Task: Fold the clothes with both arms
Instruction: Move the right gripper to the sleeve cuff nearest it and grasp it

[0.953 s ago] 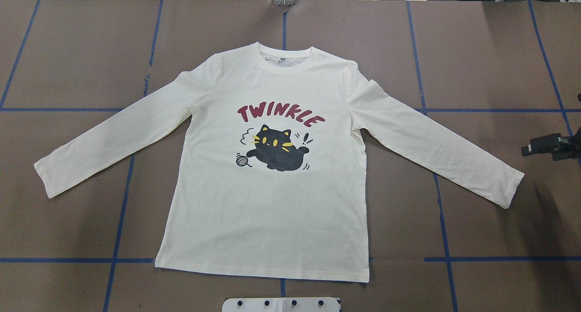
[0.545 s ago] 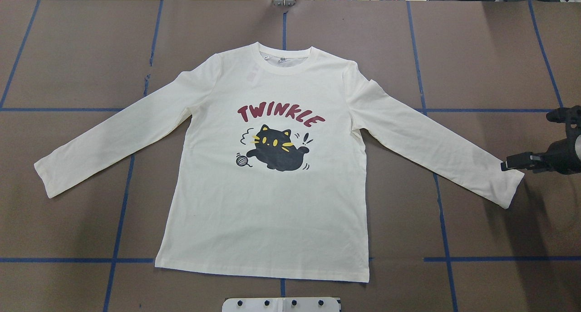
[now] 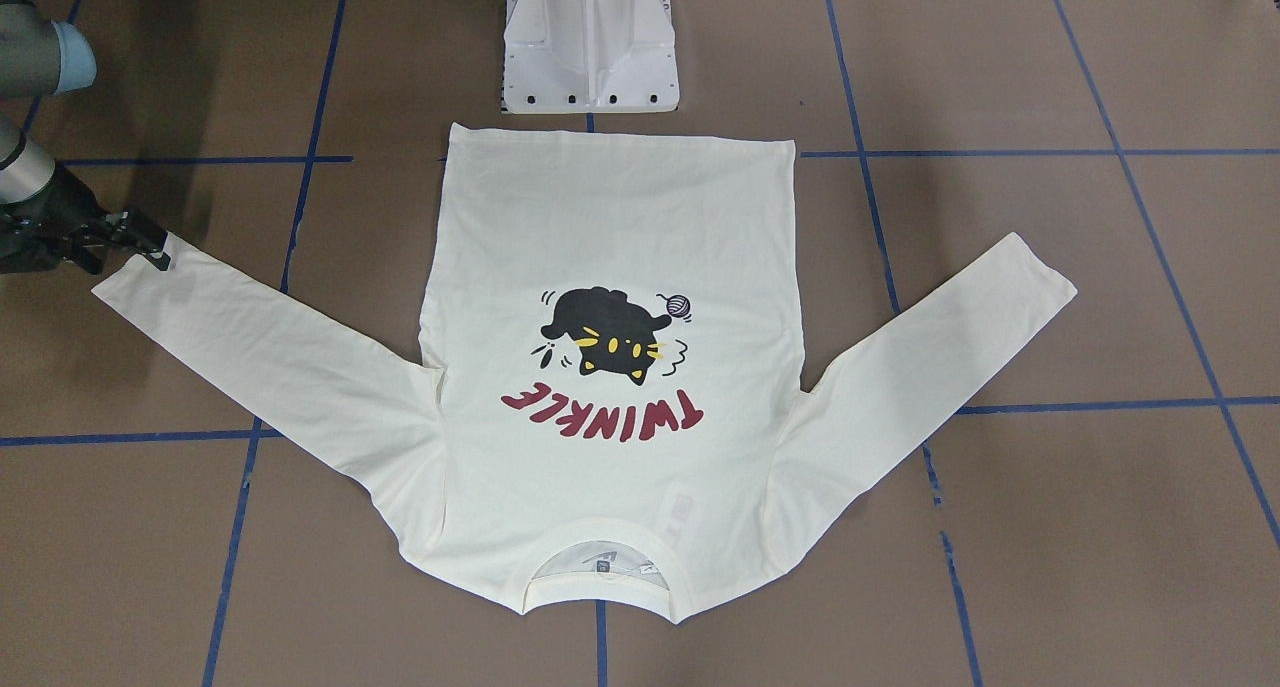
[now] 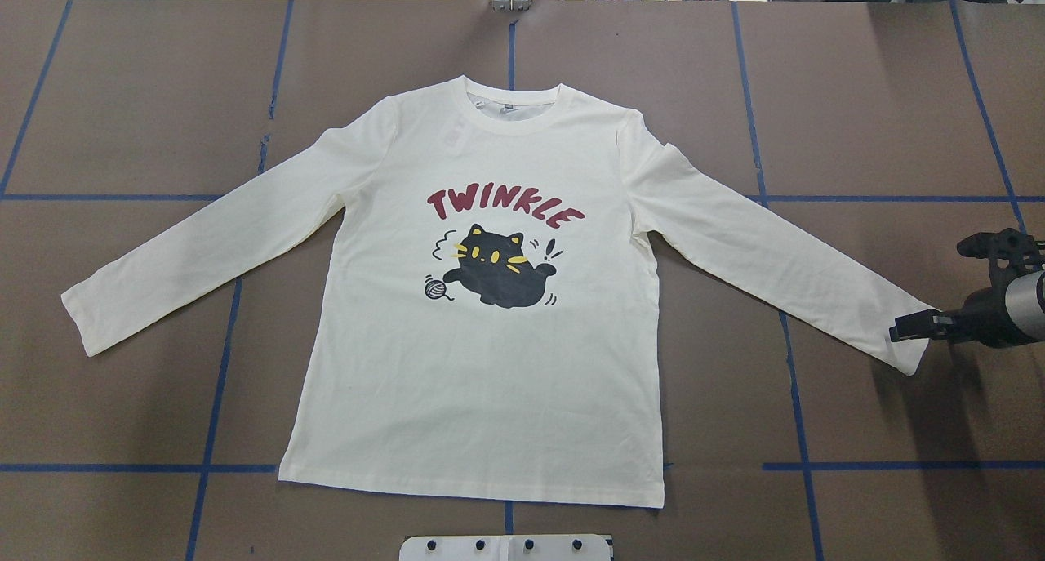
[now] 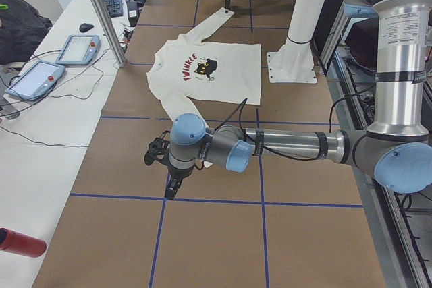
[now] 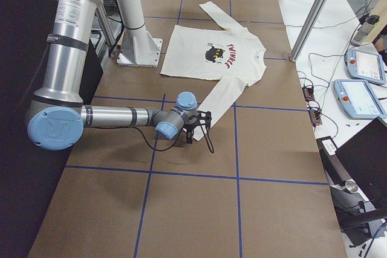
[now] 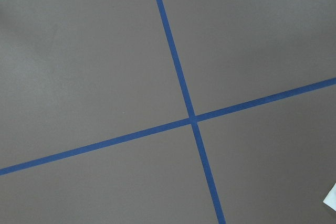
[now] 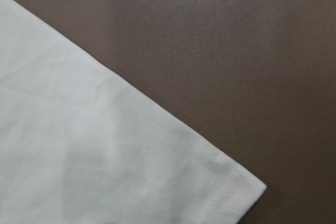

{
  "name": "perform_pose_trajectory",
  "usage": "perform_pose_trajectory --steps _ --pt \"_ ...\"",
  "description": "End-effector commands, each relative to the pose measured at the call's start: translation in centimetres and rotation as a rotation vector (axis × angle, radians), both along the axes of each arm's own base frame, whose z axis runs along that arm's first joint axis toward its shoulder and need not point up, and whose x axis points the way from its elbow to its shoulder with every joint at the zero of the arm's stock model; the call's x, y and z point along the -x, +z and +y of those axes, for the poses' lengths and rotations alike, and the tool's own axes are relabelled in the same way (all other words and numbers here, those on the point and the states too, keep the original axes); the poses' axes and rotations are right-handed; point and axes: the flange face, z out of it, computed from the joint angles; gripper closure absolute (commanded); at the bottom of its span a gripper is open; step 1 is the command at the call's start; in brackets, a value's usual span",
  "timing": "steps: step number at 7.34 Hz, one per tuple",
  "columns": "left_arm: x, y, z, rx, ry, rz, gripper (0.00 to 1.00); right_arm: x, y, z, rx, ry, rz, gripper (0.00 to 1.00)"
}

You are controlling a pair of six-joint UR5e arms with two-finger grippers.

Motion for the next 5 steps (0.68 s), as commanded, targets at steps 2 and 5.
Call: perform_pose_trajectory --steps 2,5 --pt "0.07 0.13 0.07 0.001 0.0 0.0 0.0 -0.14 0.3 0.29 0.006 -0.001 0.006 0.39" --pt "0.08 -0.01 -0.01 -0.004 0.002 -0.003 0.0 -0.13 -0.23 0.28 0.0 -0.006 -0.005 0.93"
